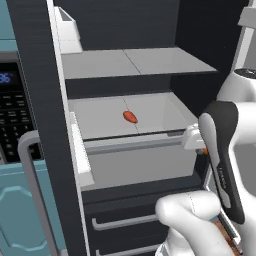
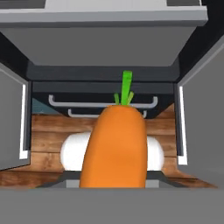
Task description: Place the cold items (carrot and sweet potato) from the fridge in one tupperware on the dining counter. Place the warm items (kebab skewer and hot dog) in the stove area in another tupperware.
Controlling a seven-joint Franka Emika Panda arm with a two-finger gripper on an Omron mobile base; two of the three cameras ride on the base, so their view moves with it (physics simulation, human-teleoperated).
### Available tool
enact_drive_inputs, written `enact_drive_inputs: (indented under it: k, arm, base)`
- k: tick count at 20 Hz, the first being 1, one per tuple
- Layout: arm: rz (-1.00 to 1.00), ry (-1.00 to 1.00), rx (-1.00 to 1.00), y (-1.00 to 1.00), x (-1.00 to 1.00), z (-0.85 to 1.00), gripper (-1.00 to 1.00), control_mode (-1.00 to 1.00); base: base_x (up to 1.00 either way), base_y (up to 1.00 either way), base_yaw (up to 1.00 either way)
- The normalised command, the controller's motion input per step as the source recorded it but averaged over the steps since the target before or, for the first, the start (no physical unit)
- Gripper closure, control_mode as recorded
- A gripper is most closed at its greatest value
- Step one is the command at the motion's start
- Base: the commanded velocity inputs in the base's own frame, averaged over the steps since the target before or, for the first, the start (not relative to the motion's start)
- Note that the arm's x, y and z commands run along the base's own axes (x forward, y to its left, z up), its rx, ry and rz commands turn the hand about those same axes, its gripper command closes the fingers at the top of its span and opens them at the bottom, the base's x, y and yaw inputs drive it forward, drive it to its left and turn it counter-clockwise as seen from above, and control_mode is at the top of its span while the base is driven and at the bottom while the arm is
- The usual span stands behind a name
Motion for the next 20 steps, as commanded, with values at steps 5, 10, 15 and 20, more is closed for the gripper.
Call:
enact_drive_inputs:
  k: [5,10,15,20]
  arm:
    - [0.0,0.06,-0.01,0.02,-0.08,-0.37,1.0,-1.0]
    - [0.0,0.0,0.0,0.0,0.0,0.0,1.0,-1.0]
    - [0.0,0.0,0.0,0.0,0.0,0.0,1.0,1.0]
    - [0.0,0.0,0.0,0.0,0.0,0.0,1.0,1.0]
  base:
    - [0.0,0.0,0.0]
    - [0.0,0.0,0.0]
    - [-0.54,0.0,0.0]
    - [-0.96,0.11,-0.05]
